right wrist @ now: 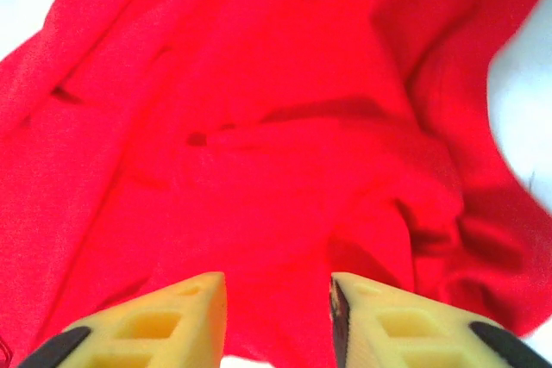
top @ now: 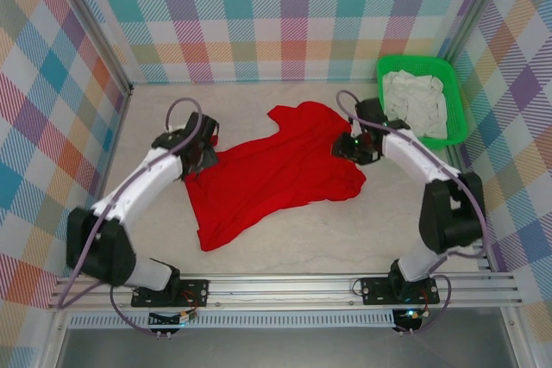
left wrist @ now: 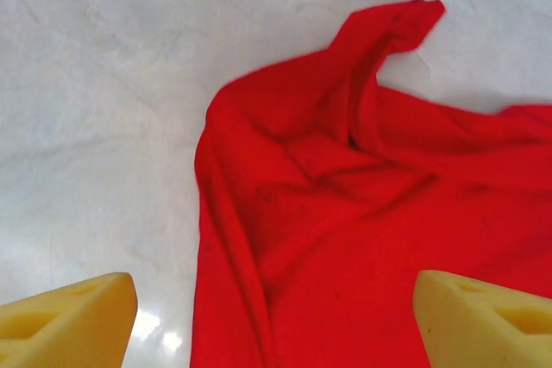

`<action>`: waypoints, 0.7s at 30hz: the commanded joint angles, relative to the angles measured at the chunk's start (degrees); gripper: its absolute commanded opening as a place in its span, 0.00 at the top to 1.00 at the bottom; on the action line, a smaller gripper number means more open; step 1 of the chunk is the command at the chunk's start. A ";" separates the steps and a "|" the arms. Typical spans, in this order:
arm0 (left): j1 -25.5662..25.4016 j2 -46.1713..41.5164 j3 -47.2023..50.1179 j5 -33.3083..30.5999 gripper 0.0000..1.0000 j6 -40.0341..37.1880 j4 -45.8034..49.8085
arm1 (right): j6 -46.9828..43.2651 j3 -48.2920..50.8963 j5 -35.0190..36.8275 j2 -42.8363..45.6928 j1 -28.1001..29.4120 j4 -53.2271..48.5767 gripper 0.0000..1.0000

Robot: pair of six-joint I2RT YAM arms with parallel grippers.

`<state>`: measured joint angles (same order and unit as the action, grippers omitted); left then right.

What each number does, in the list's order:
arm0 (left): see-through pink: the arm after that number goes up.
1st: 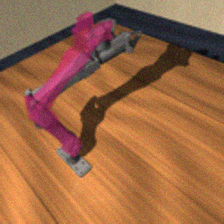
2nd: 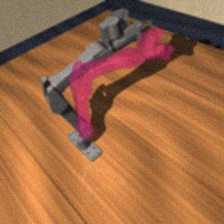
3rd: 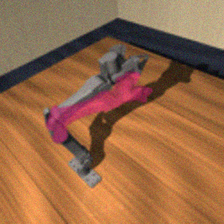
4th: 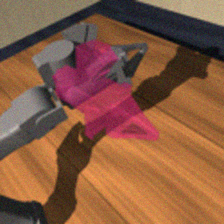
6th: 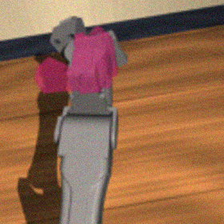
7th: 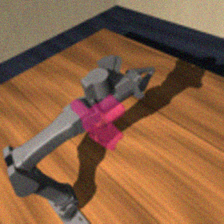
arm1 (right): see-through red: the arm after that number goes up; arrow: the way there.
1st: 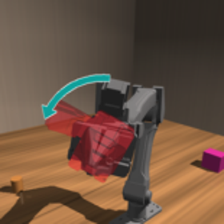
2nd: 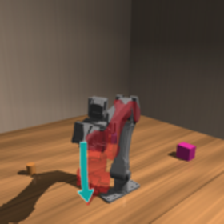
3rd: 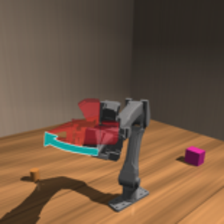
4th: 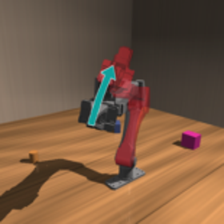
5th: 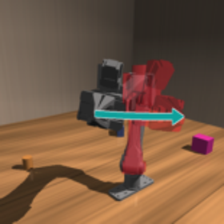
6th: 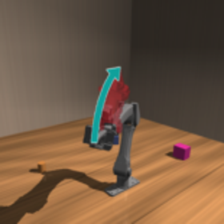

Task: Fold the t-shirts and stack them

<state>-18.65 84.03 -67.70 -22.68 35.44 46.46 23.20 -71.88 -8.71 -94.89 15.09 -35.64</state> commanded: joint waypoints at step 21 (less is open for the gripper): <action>11.38 41.16 -28.74 9.30 1.00 -10.13 -6.69 | -4.65 -51.66 1.15 -47.32 -2.59 -16.63 0.65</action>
<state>-9.28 124.33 -94.59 -14.28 25.69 38.89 17.52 -120.09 -6.37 -139.72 13.54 -48.45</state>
